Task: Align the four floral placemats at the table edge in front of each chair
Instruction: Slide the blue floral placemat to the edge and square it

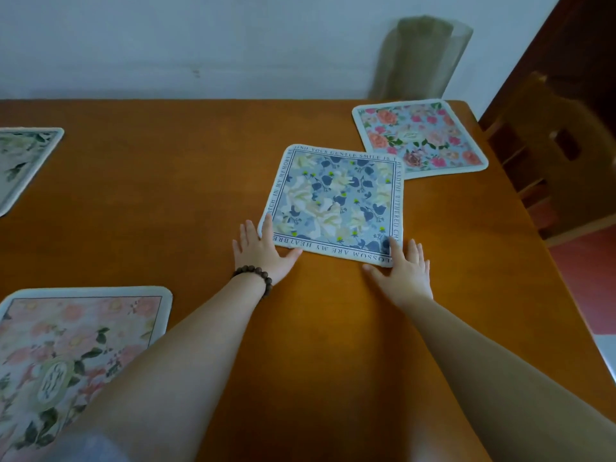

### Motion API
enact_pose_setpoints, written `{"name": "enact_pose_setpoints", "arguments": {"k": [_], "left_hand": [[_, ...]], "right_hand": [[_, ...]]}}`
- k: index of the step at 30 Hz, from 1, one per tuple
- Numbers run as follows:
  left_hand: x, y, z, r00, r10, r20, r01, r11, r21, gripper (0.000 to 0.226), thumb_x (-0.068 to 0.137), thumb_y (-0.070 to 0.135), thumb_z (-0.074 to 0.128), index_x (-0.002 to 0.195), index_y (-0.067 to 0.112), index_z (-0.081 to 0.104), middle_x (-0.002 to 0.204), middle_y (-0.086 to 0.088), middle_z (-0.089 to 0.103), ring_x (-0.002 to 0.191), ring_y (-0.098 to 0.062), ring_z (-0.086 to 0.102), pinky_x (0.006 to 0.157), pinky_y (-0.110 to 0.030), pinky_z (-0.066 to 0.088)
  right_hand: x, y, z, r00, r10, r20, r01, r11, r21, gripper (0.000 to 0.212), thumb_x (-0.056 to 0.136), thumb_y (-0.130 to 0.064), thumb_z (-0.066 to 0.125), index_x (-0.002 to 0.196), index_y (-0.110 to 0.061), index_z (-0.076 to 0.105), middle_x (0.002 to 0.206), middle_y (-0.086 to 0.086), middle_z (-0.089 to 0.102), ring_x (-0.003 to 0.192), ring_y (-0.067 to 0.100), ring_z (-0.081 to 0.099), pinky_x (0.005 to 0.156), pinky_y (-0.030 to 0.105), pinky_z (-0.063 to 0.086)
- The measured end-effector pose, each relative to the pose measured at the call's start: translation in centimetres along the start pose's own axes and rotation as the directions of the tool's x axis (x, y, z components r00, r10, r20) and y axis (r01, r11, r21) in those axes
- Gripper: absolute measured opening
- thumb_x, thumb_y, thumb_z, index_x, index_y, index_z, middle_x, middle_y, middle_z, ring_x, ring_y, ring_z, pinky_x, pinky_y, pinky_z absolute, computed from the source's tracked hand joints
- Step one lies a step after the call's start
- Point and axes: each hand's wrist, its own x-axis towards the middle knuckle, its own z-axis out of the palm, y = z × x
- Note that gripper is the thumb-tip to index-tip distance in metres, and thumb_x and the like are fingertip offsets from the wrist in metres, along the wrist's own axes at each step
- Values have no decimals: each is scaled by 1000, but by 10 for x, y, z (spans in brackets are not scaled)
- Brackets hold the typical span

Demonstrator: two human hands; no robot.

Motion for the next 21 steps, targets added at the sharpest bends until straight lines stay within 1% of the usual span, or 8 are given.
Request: {"name": "enact_pose_setpoints", "arguments": {"k": [3,5,10,15,21], "left_hand": [[15,-1,6,999,27,32,-26,1000,-4,103,74,83,38,149,33,-12,159,-14,-8,145,-28,-10,115,-50,-1],[16,-2,12,998,51,22,-51,999,14,104,72,85,38,149,34,-9,159,-12,-7,145,-27,-10,114,-51,-2],[2,-7,21,996,85,-23,-84,996,39,102,74,81,44,150,34,-4,159,-12,-5,146,-25,-8,116,-47,-3],[-31,-17,26,996,92,-14,-92,996,14,99,76,76,47,150,33,-2,159,-11,-5,146,-24,-8,117,-44,-1],[-99,-35,36,996,88,27,-89,995,35,99,77,76,46,151,32,-3,159,-11,-10,145,-24,-11,117,-44,-1]], "right_hand": [[10,-2,6,1000,0,26,2,999,-48,92,81,-74,43,152,-31,4,160,11,-4,146,25,-12,114,46,-8],[10,-2,11,1000,-4,17,5,997,-77,91,81,-74,43,152,-31,3,160,10,-5,146,24,-12,114,47,-9],[3,0,14,1000,-18,1,18,997,-75,88,84,-68,46,152,-29,7,160,11,-4,146,23,-10,117,44,-5],[-24,4,15,999,-13,34,16,997,-75,88,85,-67,47,152,-28,4,160,11,-6,146,24,-11,116,42,-5],[-85,13,21,996,-7,84,14,996,-86,89,86,-62,49,152,-27,1,159,12,-10,146,25,-12,117,41,-3]]}}
